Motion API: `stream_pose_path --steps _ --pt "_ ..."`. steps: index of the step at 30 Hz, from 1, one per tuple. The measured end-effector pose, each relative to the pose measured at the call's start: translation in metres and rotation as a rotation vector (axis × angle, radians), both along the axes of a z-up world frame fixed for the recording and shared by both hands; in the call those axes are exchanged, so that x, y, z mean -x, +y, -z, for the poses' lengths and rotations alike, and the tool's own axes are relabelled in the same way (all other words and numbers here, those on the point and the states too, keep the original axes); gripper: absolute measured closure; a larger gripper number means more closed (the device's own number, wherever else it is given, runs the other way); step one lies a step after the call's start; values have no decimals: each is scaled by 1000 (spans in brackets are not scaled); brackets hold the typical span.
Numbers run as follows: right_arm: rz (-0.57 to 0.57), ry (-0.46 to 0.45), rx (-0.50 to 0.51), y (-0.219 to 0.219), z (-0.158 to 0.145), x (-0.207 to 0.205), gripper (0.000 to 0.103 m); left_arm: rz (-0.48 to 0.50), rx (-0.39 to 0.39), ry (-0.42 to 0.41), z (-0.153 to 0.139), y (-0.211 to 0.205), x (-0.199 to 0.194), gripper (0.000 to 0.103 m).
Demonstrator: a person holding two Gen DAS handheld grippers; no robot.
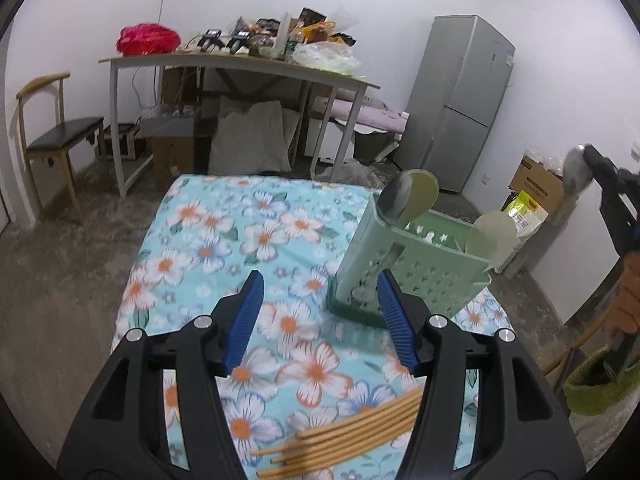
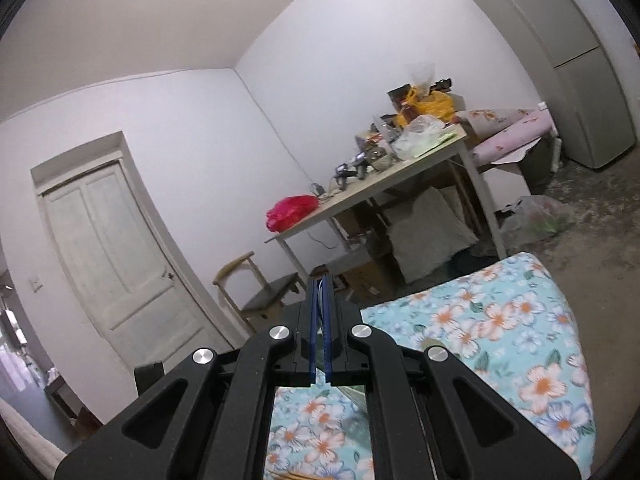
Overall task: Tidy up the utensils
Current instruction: 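Drop the metal spoon into the caddy with the right tool while the left tool moves to the chopsticks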
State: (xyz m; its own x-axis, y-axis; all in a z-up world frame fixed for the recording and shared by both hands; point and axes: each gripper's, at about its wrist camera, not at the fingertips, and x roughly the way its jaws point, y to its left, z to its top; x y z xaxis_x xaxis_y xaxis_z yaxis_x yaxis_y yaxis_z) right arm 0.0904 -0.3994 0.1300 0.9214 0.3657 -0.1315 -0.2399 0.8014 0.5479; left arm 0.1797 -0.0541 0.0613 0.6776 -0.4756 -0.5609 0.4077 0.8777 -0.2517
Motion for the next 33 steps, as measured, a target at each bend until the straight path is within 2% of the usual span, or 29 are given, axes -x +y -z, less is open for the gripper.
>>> stream_pose_path --steps 9,13,20,25,27,31,33 --pt "-2 6 -20 -2 39 -44 100 -40 13 37 11 15 9 47" --pt "11 45 -29 -2 54 -59 100 -47 15 43 13 16 9 47" --pt "44 53 -17 -6 56 -47 100 -48 13 45 15 15 7 47" --pt "36 97 -7 -9 56 -38 98 -41 16 52 18 12 7 46" --pt "17 138 23 -2 56 -38 98 -38 11 50 19 9 8 45" --pt "1 239 188 30 58 -46 98 -33 6 40 17 6 9 44" --pt "-23 273 228 43 61 -53 98 -31 5 33 17 5 10 44"
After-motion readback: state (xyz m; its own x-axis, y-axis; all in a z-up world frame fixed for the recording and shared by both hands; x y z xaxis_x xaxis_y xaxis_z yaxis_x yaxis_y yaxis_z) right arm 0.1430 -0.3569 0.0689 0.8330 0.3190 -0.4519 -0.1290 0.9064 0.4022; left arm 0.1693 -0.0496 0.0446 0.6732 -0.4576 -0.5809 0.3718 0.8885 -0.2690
